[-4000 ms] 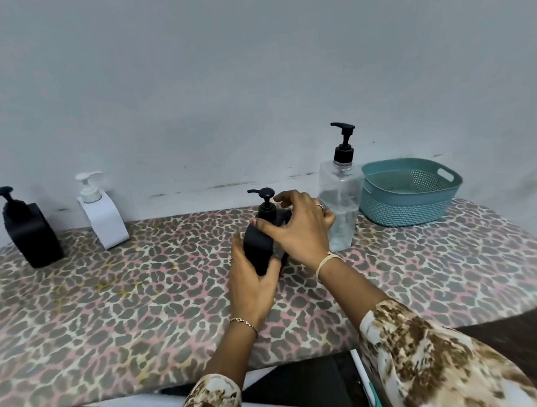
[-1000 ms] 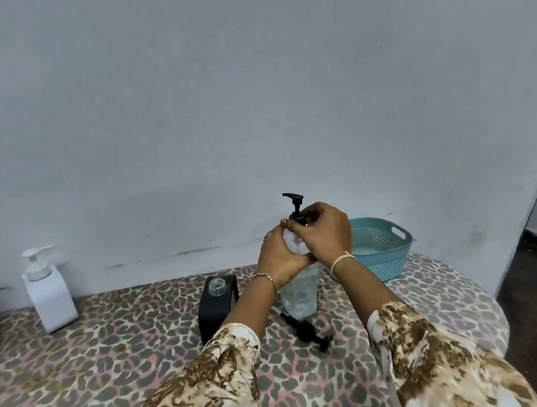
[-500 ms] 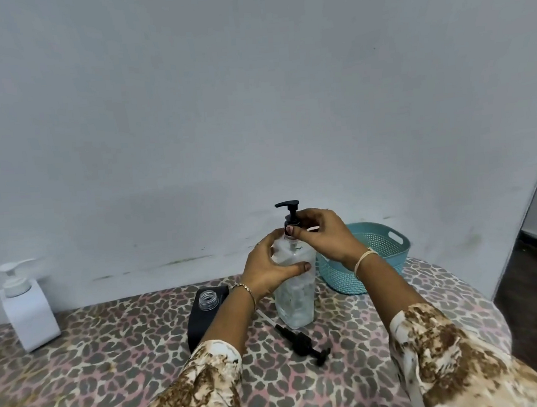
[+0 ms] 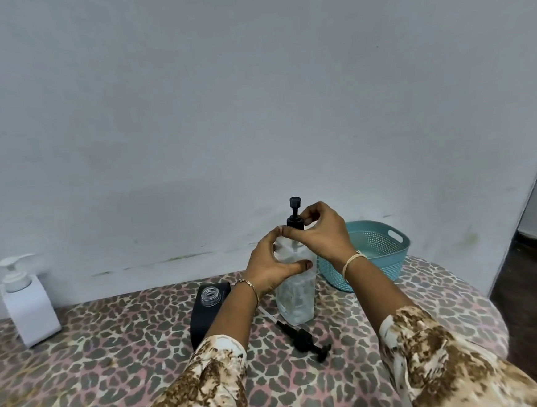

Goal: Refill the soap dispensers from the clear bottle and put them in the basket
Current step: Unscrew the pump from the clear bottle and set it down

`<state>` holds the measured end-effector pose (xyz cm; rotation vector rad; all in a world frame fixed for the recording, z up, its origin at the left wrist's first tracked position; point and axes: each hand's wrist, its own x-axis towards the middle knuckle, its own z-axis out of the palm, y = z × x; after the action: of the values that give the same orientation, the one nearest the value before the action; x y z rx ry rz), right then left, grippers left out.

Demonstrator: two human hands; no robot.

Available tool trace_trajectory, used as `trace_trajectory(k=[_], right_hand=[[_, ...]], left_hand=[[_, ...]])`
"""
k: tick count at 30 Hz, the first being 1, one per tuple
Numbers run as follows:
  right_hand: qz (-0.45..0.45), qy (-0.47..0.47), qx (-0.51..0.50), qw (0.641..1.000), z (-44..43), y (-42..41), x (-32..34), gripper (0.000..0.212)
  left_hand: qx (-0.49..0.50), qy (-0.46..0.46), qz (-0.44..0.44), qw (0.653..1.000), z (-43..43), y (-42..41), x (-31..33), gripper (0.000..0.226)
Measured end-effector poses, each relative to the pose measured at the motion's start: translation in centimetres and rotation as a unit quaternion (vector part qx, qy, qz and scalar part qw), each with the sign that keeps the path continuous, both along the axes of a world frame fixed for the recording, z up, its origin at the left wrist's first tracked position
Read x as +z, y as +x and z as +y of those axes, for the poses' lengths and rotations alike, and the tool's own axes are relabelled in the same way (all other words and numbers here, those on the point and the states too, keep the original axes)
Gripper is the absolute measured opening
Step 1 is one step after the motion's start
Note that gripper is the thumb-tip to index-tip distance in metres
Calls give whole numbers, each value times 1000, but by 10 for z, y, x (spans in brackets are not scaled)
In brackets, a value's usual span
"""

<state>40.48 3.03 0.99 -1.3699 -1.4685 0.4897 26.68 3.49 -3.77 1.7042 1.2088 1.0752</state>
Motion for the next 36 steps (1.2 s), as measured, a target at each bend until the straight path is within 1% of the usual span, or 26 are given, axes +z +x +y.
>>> trace_trajectory(k=[1,3,5,7,9,11,12,13,15,17,19,21,23,24,26,28,29,31,33,35,36], right_hand=[[6,3,-12,1000,0,0,0,44],[17,11,-13,1000,0,1,2,36],[33,10,19,999,-1,3,2,26],[44,8,60,997,-2,4,2,22],[30,1,70,997,0,5,1,26],[1,-11,46,999,2,3,-2,43],[-8,-14,26,1000,3,2,-4,47],[-11,-11,9,1000,4,1,-5,48],[-4,1,-11,1000,4,-1,-5,40],[17,-3,7,1000,4,0,-4,29],[38,-17,47,998,3,0,-2,26],[28,-21,54,998,1,-2,-2,36],[-4,-18,20,1000,0,-4,-1,48],[-18,-12,-2,1000,0,-4,-1,48],[-29,-2,-28,999,0,-3,1,42],[-24,-9,-17,1000,-1,-4,3,36],[-18,-14,-7,1000,-1,-6,3,35],[-17,-17,-8,1000,-1,-11,3,37],[-47,-5,-35,998,-1,-14,3,40],[-69,-1,-70,995,-2,-13,3,49],[-67,-4,-77,995,-1,-12,3,49]], left_hand=[[1,1,1,1000,0,0,0,104],[-1,5,3,1000,0,0,2,104],[-3,5,7,1000,1,1,1,103],[-3,7,8,1000,2,0,1,99],[-3,11,9,1000,3,0,0,93],[-1,13,17,1000,1,1,0,88],[2,12,18,1000,1,1,0,92],[4,9,19,1000,0,1,0,98],[4,9,18,1000,-1,1,1,105],[1,8,20,1000,-1,0,2,107],[-2,10,26,1000,-2,0,3,105],[1,14,33,999,-2,0,3,101],[2,16,40,999,-2,1,4,93],[3,18,43,999,-2,1,4,90],[5,23,48,999,-1,1,4,90],[5,26,52,998,-1,2,4,92],[5,27,53,998,-2,3,5,89],[5,31,52,998,-3,5,7,76],[1,29,50,998,-4,6,9,67],[0,25,43,999,-4,6,9,70],[2,24,43,999,-3,5,8,71]])
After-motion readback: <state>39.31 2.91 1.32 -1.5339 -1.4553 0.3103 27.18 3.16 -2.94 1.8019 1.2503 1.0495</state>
